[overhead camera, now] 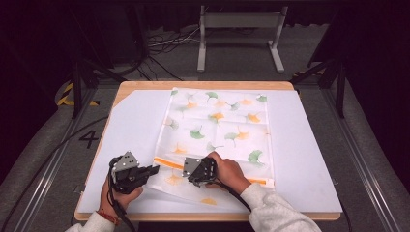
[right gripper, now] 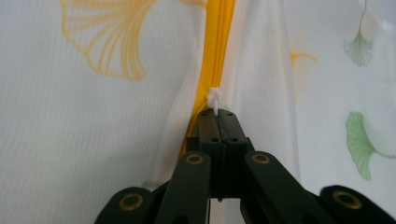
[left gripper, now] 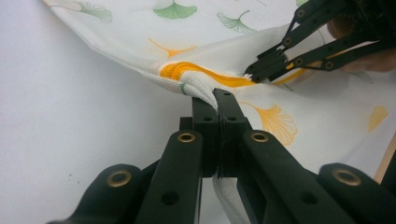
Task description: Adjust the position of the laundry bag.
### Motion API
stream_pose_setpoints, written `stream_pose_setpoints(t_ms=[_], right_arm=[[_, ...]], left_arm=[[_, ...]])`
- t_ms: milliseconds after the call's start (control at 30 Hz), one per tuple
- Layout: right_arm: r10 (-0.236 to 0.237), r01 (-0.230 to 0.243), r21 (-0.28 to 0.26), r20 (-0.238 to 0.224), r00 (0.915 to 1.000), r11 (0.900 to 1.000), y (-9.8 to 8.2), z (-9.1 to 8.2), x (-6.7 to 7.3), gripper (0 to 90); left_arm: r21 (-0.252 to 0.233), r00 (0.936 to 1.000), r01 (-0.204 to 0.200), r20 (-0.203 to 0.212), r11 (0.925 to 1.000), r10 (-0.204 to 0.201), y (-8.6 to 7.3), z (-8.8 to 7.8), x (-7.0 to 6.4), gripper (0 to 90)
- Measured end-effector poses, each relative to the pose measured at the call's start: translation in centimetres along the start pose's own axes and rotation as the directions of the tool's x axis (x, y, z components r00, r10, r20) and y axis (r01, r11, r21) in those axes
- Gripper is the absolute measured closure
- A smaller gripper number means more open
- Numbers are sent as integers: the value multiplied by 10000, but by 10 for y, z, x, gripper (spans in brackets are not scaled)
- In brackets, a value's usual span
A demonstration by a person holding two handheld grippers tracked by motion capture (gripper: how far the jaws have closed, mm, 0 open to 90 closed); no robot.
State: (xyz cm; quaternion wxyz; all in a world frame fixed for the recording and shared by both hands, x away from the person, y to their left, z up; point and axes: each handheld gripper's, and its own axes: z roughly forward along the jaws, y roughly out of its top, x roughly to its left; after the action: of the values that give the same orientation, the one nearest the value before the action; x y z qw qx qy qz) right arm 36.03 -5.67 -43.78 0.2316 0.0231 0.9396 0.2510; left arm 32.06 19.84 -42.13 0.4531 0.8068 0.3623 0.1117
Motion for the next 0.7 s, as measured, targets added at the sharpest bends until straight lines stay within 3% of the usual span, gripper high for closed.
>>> stream_pose_setpoints(t_ms=[367,433,700], right_arm=[[233,-258,591,438,9988,9979,-39,-26,-5,900],[504,-526,575,393,9980,9970,-46,-30,-7,900],[704,-741,707,535,9961,9947,-75,-49,-9,900]], left_arm=[[50,9999,-118,56,9999,118,-1,-1,-2,883],[75,9999,-139,67,9999,138,-2,0,-3,883],[227,9998,-127,149,9997,123,-5,-1,-3,883]])
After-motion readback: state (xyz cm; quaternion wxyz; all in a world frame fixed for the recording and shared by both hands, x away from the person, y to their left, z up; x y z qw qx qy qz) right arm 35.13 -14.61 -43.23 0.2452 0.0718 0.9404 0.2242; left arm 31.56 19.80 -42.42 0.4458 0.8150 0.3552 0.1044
